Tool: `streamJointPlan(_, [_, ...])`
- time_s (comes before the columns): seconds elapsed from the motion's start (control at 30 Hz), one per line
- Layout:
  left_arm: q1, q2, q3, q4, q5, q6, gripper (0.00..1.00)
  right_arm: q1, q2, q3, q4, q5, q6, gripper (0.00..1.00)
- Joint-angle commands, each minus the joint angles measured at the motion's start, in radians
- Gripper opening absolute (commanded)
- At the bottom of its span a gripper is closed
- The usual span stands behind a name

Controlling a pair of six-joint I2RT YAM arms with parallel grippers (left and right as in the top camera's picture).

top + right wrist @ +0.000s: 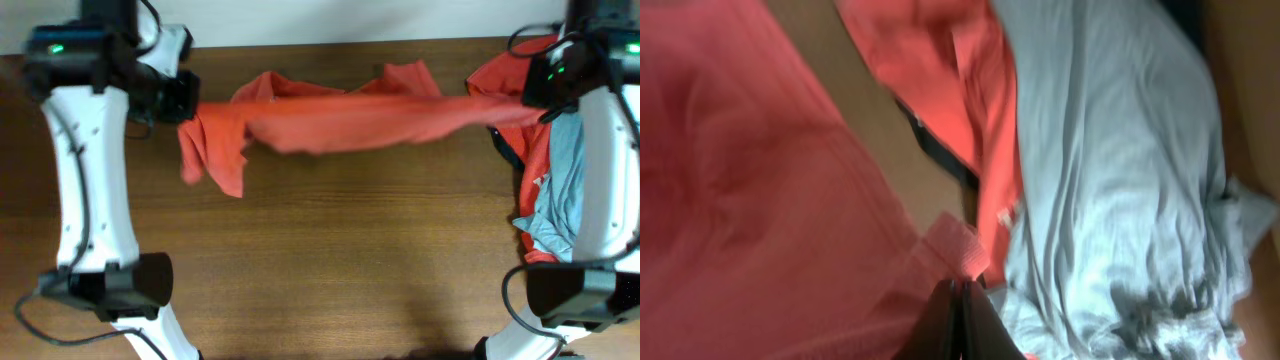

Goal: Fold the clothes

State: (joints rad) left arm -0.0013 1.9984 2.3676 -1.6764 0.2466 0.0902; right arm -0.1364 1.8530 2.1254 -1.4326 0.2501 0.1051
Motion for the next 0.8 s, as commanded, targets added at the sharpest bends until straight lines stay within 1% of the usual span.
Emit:
streamJointPlan(0.0, [0.027, 0.026, -0.17, 0.003, -0.055, 0.014, 0.0, -0.039, -0.004, -0.096, 0.006, 0.182, 0.003, 0.04])
streamJointPlan(0.13, [0.019, 0.04, -0.336, 0.029, -0.031, 0.017, 0.0, -0.057, -0.004, -0.189, 0.011, 0.182, 0.003, 0.04])
streamJointPlan(0.27, [-0.007, 0.041, -0.49, 0.067, 0.059, 0.026, 0.0, -0.099, -0.004, -0.243, 0.011, 0.185, 0.004, 0.04])
streamJointPlan(0.43, [-0.063, 0.041, -0.581, 0.041, 0.185, 0.086, 0.0, -0.169, -0.005, -0.244, 0.011, 0.179, 0.009, 0.04])
streamJointPlan(0.53, [-0.116, 0.041, -0.626, 0.018, 0.182, 0.122, 0.01, -0.203, -0.005, -0.244, 0.011, 0.169, 0.042, 0.04])
streamJointPlan(0.57, [-0.129, 0.041, -0.637, 0.019, 0.175, 0.122, 0.06, -0.209, -0.005, -0.244, 0.012, 0.166, 0.042, 0.04])
streamJointPlan(0.6, [-0.143, 0.041, -0.646, 0.025, 0.169, 0.121, 0.45, -0.213, -0.005, -0.244, 0.015, 0.159, 0.042, 0.04])
streamJointPlan(0.63, [-0.152, 0.041, -0.653, 0.034, 0.167, 0.121, 0.67, -0.214, -0.005, -0.244, 0.019, 0.149, 0.042, 0.04])
streamJointPlan(0.7, [-0.161, 0.041, -0.656, 0.045, 0.168, 0.121, 0.7, -0.212, -0.005, -0.244, 0.023, 0.146, 0.042, 0.04])
streamJointPlan(0.73, [-0.164, 0.041, -0.656, 0.047, 0.168, 0.119, 0.77, -0.211, -0.005, -0.244, 0.027, 0.146, 0.042, 0.04])
streamJointPlan(0.77, [-0.163, 0.041, -0.656, 0.046, 0.164, 0.114, 0.81, -0.211, -0.005, -0.244, 0.029, 0.146, 0.042, 0.04])
